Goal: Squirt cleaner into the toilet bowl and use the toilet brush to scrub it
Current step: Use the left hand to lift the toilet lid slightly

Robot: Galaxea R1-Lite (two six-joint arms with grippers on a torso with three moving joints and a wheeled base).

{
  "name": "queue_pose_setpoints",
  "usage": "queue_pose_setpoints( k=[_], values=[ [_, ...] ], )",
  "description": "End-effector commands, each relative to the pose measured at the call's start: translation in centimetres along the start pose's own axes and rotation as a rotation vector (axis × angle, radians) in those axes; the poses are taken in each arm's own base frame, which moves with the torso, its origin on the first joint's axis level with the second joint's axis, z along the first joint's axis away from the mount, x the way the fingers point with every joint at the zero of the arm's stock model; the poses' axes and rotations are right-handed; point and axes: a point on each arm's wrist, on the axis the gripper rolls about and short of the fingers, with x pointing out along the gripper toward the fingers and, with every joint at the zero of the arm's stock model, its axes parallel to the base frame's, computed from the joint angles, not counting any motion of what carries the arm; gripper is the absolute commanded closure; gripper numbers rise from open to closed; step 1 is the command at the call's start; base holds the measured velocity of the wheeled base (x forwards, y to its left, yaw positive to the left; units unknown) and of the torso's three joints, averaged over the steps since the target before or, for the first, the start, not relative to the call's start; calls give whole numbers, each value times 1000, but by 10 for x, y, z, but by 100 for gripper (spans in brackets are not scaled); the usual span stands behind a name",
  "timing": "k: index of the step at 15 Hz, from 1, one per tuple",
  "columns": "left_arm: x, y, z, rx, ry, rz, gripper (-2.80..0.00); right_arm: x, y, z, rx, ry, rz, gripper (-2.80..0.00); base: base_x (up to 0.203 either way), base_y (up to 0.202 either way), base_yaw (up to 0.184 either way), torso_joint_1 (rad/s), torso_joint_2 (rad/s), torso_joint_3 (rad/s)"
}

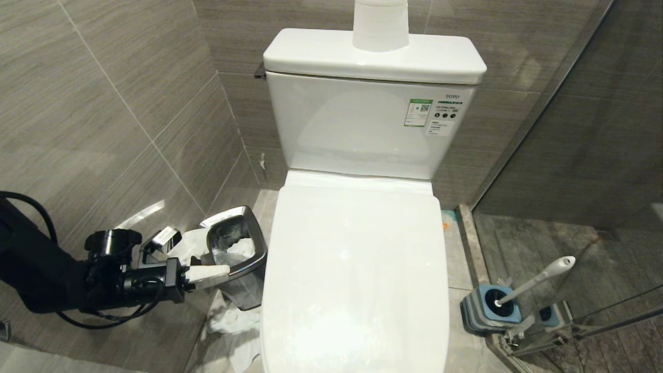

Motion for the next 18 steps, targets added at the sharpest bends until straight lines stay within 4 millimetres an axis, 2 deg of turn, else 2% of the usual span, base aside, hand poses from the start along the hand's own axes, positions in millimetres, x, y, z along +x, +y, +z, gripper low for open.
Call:
queue_pose_setpoints(
  k=[1,5,8,12,15,18],
  values=[
    [-1,-4,-10,-15,9,-28,-280,0,0,0,1,-1,0,0,0,0,0,0,0,0],
    [-1,-11,-16,49,2,-42,-280,0,0,0,1,0,-1,0,0,0,0,0,0,0],
    [-5,-22,-30,38,1,-33,-280,0,0,0,1,1,-1,0,0,0,0,0,0,0],
    [-5,-29,-31,59,1,-35,-280,0,0,0,1,1,0,0,0,0,0,0,0,0],
    [-4,-27,-45,19,16,-41,-280,0,0,0,1,0,0,0,0,0,0,0,0,0],
    [-7,-30,-69,5,30,-44,-280,0,0,0,1,1,0,0,0,0,0,0,0,0]
  ],
)
